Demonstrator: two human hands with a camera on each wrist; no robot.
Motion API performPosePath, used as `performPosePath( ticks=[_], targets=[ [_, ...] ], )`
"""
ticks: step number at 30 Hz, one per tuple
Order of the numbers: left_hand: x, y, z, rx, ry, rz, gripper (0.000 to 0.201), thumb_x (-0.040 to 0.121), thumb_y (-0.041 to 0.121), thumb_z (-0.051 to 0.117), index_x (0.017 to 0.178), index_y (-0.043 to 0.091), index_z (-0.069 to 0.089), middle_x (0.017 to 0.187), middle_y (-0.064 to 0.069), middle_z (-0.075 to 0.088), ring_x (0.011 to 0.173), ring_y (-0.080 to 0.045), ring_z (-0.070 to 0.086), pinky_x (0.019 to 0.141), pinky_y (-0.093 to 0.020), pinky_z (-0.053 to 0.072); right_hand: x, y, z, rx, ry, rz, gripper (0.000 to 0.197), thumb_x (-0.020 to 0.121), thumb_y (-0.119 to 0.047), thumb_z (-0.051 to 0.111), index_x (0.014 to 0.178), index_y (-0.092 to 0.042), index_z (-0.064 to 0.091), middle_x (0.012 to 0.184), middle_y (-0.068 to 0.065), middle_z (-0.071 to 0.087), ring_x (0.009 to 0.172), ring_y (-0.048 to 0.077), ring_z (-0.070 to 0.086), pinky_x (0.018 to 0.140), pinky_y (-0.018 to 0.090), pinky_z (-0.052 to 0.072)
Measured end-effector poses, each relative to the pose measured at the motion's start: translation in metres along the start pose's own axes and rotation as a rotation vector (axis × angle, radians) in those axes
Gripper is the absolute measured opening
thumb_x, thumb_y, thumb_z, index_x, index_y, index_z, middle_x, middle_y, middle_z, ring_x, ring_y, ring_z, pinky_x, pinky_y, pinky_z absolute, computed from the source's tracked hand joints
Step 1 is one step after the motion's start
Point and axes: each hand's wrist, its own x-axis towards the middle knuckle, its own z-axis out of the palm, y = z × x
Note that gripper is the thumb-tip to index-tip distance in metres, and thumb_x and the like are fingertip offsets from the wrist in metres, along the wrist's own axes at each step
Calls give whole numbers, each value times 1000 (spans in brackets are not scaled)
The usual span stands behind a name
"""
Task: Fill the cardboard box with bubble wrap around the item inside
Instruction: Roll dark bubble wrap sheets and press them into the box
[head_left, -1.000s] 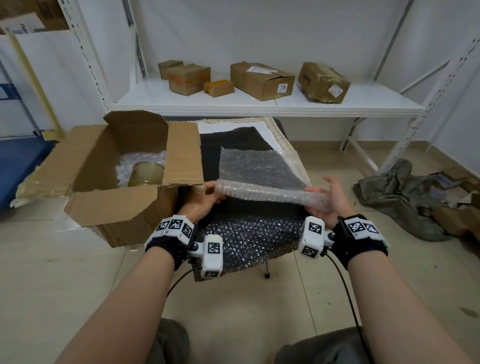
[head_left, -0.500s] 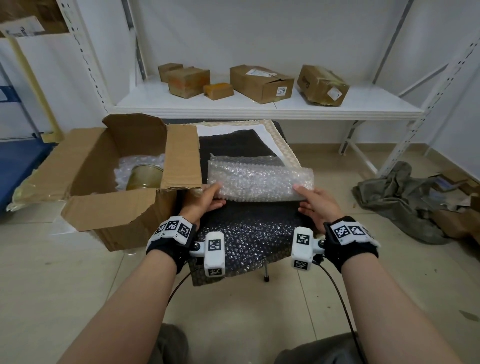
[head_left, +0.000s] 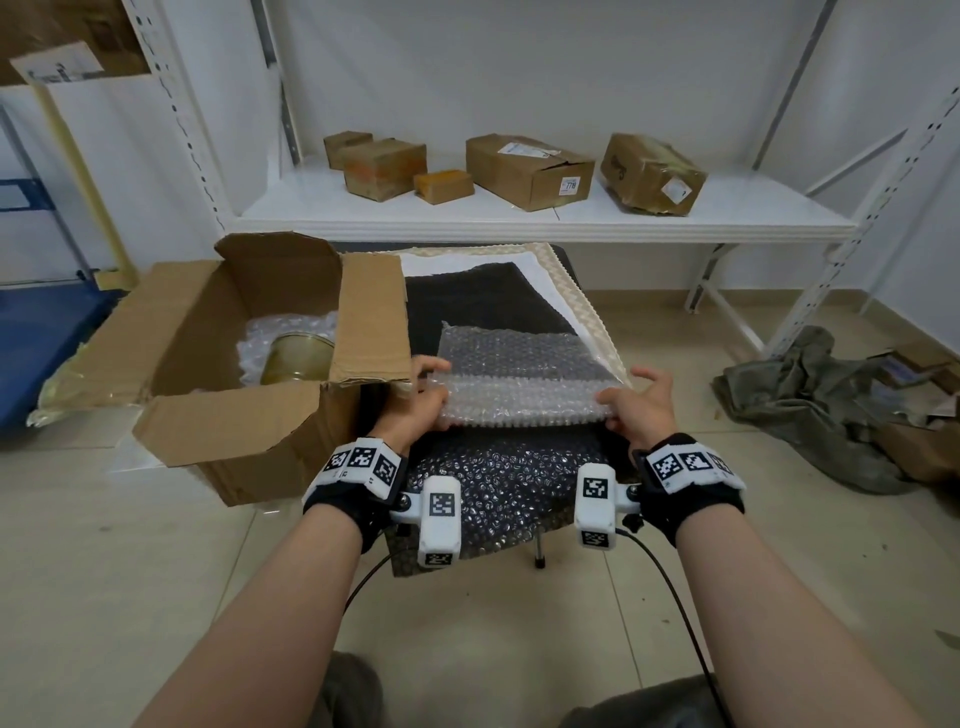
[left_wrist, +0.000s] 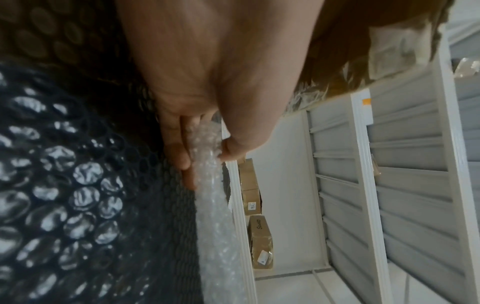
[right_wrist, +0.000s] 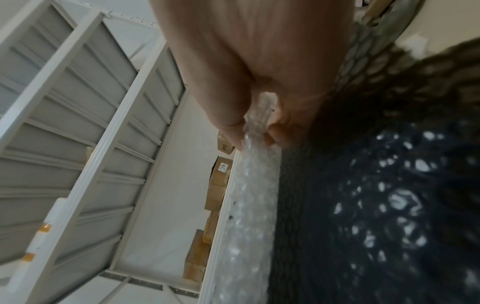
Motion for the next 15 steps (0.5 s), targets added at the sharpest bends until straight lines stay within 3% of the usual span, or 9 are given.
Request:
performPosePath(
  ticks=[2,4,6,7,9,11,13,15],
  targets=[
    [-1,4,3,9,-41,-7,33,98,3,38,123,10,60,122,-12,51,68,-16,54,58,-23,43,1,-2,-1,38,49,-33,62,80,10,60,127,-26,40,123,18,55,68,20,56,46,27,44],
    [-2,8,2,13,-77,-12,38,99,7,34,126,5,61,128,-5,49,74,-14,56,63,-22,44,2,-2,-2,103,63,-48,63,82,10,56,132,-25,41,123,12,56,79,22,58,50,29,47],
    [-2,8,-1,48,-111,29,45,94,-5,30,122,5,64,133,1,50,99,-15,59,86,-28,51,1,-2,-4,143,60,-22,52,84,3,61,128,-21,48,110,11,62,72,22,60,55,31,50],
    [0,5,-3,91,-127,49,52,92,-11,27,117,10,68,136,0,52,115,-19,56,99,-35,48,1,-2,-6,163,57,-1,45,84,1,64,124,-17,53,102,11,64,64,20,58,56,31,51],
    [-2,3,-5,185,-164,64,59,92,-15,26,113,19,70,137,-5,55,128,-23,50,110,-40,41,0,-2,-8,231,55,47,29,84,3,62,110,-11,58,93,12,66,53,19,51,55,30,49],
    [-2,-1,-8,242,-221,94,58,90,-18,32,123,16,65,130,-2,56,126,-18,48,108,-34,42,0,-4,-9,297,59,102,17,88,-3,55,104,-7,56,87,13,66,50,18,48,52,30,49],
    [-2,-2,-10,251,-293,113,56,89,-18,41,130,15,60,124,2,56,117,-13,49,95,-25,46,-1,-6,-11,381,74,144,9,91,-14,54,96,-7,55,82,12,60,51,15,47,49,29,51],
    [0,-2,-12,217,-306,104,46,92,-10,50,129,15,59,114,2,59,104,-14,54,84,-25,46,-3,-7,-13,497,60,160,16,94,-24,53,89,-9,53,83,10,56,55,13,46,48,28,52]
  ],
)
